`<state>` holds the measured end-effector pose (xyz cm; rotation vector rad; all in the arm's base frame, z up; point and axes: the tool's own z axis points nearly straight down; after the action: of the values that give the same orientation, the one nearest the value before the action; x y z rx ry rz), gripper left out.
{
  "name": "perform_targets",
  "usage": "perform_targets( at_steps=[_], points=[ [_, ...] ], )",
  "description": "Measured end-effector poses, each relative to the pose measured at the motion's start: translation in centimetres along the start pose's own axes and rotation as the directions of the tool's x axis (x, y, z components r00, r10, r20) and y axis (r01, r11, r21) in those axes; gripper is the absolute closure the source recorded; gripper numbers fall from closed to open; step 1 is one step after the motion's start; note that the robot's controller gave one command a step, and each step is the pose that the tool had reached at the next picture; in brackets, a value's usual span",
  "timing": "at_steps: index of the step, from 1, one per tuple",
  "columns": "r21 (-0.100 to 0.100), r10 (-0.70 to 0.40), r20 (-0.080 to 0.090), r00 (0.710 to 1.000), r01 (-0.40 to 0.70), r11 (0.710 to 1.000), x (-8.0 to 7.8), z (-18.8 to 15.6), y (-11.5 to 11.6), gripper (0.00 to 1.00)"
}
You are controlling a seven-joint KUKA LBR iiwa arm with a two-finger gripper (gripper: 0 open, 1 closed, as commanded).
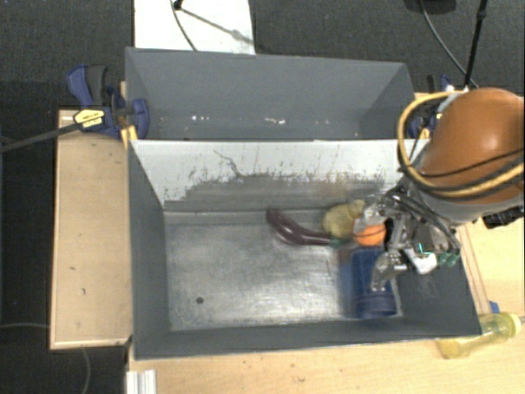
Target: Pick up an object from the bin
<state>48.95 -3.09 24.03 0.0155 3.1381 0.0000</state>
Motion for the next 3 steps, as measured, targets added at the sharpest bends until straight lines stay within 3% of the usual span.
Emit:
perform_targets(
  at_steps=[1,2,3],
  points=[
    [-0.001,-0.168,0.003,0.986,0.168,0.986,-4.1,16.8,-1.7,1.00],
    [-0.001,-0.168,0.003,0.986,0.168,0.986,-4.1,16.8,-1.7,1.00],
    [0.000,-0.037,-0.007,0.999,0.037,0.999,-4.4,15.3,-0.7,1.00]
  ],
)
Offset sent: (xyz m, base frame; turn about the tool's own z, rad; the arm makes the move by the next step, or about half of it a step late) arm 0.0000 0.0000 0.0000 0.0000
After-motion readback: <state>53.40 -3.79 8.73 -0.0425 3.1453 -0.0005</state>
